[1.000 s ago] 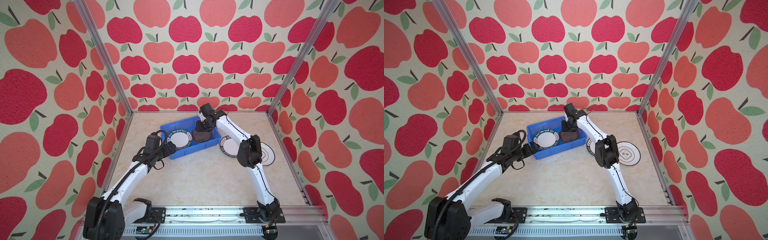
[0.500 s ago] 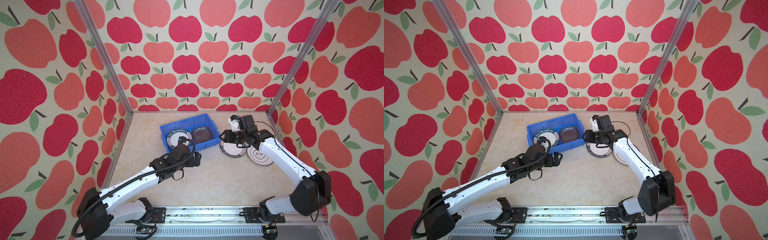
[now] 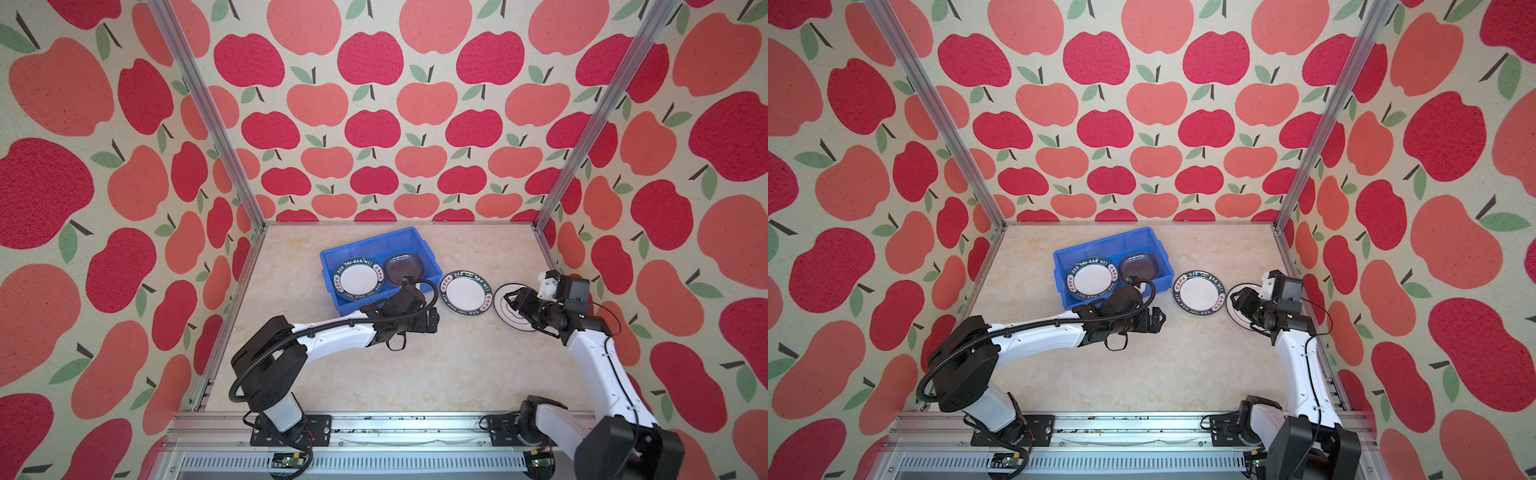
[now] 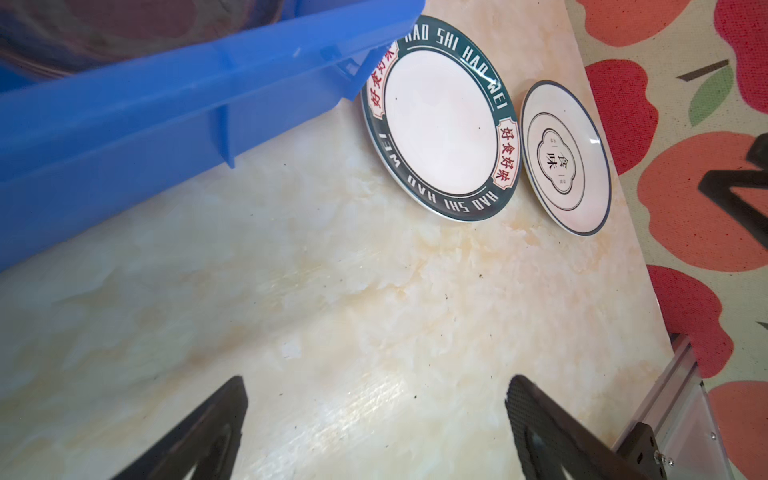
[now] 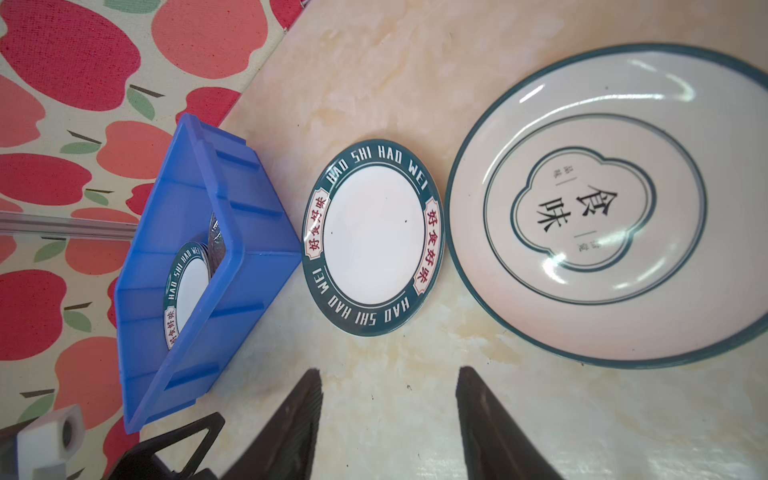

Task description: Place the plates into the plastic bin on the countertop

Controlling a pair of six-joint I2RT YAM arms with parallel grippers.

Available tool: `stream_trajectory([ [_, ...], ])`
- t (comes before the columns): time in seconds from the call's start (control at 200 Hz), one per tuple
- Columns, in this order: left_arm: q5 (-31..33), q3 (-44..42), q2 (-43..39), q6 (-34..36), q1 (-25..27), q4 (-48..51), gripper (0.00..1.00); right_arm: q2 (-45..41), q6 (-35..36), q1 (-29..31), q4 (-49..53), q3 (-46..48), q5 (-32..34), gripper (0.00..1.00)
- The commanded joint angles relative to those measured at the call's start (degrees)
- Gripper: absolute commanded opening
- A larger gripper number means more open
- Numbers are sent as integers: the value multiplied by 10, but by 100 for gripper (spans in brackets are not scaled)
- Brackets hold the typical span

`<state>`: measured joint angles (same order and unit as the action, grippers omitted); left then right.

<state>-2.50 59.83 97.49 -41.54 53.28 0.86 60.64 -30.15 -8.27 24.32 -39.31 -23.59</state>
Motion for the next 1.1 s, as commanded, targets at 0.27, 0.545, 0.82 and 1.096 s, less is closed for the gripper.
stream_trajectory([
  [0.27,-62,109,174,-66,-23,-107,76,8,-20,-1,-35,8,-64,48],
  [0.545,-34,141,237,-105,-14,-115,64,-6,-28,0,-35,2,-73,47],
  [0.82,-28,165,301,-144,-14,-119,46,-4,-37,2,-62,11,-83,46],
  [1.096,-31,172,334,-157,-14,-119,39,-5,-36,15,-63,9,-77,45],
])
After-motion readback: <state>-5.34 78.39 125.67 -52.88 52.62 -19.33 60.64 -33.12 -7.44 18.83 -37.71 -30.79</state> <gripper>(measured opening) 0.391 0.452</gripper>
